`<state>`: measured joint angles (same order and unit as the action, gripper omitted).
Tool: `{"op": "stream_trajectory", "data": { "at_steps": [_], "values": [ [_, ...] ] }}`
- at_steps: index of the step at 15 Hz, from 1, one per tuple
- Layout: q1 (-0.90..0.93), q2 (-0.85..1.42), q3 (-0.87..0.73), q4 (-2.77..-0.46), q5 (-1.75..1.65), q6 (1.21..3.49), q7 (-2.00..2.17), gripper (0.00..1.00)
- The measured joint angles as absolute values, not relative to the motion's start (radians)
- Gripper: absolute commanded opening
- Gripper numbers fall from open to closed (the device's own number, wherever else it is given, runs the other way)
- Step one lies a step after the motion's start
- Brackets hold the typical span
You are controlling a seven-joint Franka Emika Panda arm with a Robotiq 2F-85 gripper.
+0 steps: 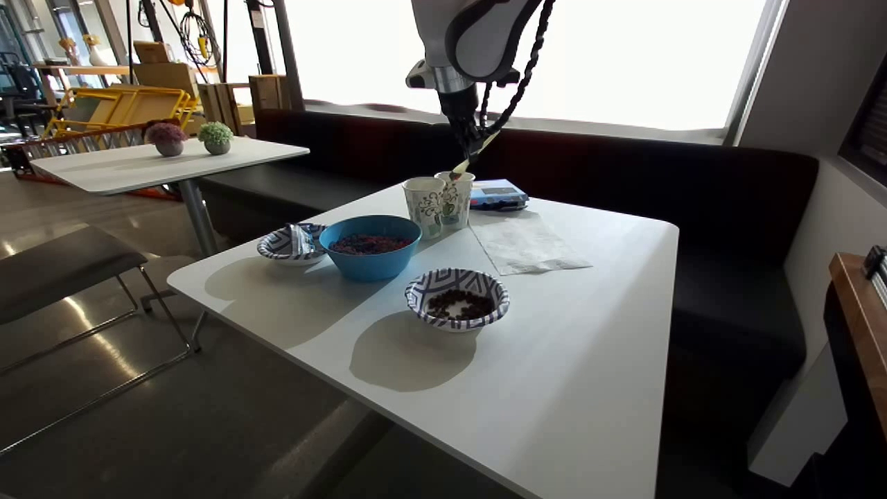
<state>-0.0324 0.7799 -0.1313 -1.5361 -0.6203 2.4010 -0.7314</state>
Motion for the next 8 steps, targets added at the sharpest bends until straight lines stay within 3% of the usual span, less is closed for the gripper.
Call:
{"op": "stream_trajectory", "data": {
  "at_steps": [8],
  "values": [
    [0.014,0.773,-0.144,-1.556,-0.911,2.401,-0.732,0.04]
  ]
}}
